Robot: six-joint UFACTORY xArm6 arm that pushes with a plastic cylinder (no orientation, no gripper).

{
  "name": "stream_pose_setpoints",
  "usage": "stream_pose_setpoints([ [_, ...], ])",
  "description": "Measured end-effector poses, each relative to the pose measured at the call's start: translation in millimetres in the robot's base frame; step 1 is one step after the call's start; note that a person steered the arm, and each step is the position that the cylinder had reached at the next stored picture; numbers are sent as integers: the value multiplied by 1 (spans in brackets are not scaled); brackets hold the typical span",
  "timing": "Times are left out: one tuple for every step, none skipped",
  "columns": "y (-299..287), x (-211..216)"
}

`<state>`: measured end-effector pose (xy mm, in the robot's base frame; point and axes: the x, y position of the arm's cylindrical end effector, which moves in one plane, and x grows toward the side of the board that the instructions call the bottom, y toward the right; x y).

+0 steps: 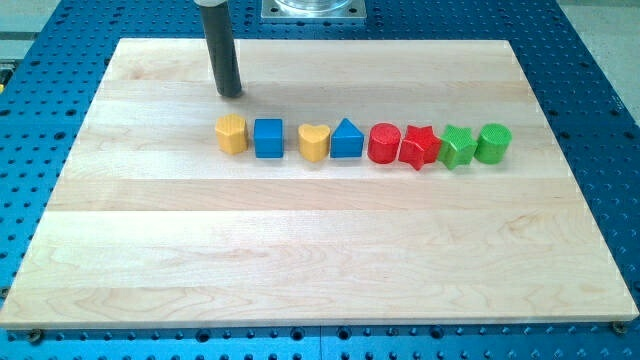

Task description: Place your arm diagonally to the green circle

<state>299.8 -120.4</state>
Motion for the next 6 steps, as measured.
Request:
stream_pose_setpoints([
  [0, 0],
  [4, -1],
  [5, 16],
  [43, 35],
  [125, 18],
  [275, 21],
])
